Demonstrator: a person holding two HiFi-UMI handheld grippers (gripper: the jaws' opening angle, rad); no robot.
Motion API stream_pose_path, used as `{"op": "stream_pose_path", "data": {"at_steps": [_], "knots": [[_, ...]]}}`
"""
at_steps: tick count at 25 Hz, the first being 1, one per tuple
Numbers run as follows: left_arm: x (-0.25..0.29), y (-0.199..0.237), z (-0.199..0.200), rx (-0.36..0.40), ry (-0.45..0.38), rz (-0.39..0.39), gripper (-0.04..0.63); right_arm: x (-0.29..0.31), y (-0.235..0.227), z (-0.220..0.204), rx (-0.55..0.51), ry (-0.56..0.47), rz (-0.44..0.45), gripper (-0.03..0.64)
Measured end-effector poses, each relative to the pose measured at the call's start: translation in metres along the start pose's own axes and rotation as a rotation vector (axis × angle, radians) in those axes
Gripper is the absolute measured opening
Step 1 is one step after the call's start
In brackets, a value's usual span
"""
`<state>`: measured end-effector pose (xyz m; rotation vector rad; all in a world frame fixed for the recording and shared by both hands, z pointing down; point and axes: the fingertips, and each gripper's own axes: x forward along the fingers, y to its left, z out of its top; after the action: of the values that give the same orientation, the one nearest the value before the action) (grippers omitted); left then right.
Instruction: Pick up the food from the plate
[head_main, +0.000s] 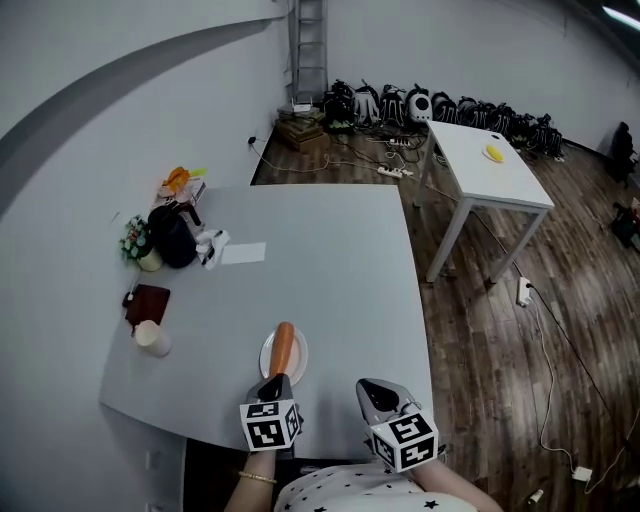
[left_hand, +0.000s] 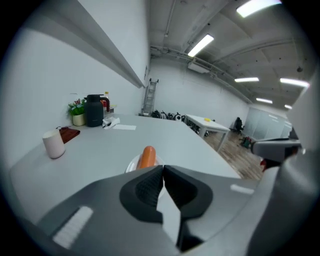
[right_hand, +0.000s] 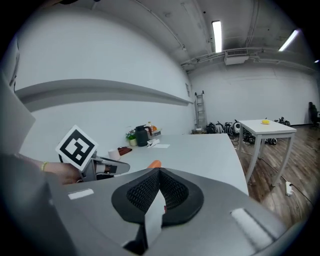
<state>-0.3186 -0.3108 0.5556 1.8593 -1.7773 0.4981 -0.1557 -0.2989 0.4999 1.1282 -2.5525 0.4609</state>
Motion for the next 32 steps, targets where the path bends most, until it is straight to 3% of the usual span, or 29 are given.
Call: {"op": "stream_pose_path", "data": {"at_steps": [1, 3, 7, 15, 26, 29, 32], "knots": [[0.014, 0.007, -0.002, 0.027, 0.041, -0.012, 0.025, 0.004, -0.002, -0.003, 0.009, 0.009, -0.015, -0.002], [0.043, 0.020, -0.006, 0.083, 0.127, -0.042, 0.143, 0.009, -0.006, -0.008, 0.030, 0.028, -0.044, -0.001], [0.092, 0.043, -0.015, 0.155, 0.283, -0.057, 0.223, 0.013, -0.010, -0.020, 0.071, 0.071, -0.094, -0.002], [0.143, 0.044, -0.030, 0.182, 0.476, -0.082, 0.233, 0.022, -0.016, -0.034, 0.096, 0.119, -0.133, -0.002], [0.144, 0.047, -0.025, 0.145, 0.439, -0.074, 0.215, 0.033, -0.005, -0.031, 0.059, 0.118, -0.110, -0.002], [0.132, 0.042, -0.018, 0.118, 0.376, -0.108, 0.213, 0.033, -0.004, -0.030, 0.052, 0.110, -0.111, -0.002], [0.107, 0.029, -0.001, 0.060, 0.260, -0.162, 0.213, 0.033, -0.004, -0.027, 0.061, 0.095, -0.114, -0.002]]}}
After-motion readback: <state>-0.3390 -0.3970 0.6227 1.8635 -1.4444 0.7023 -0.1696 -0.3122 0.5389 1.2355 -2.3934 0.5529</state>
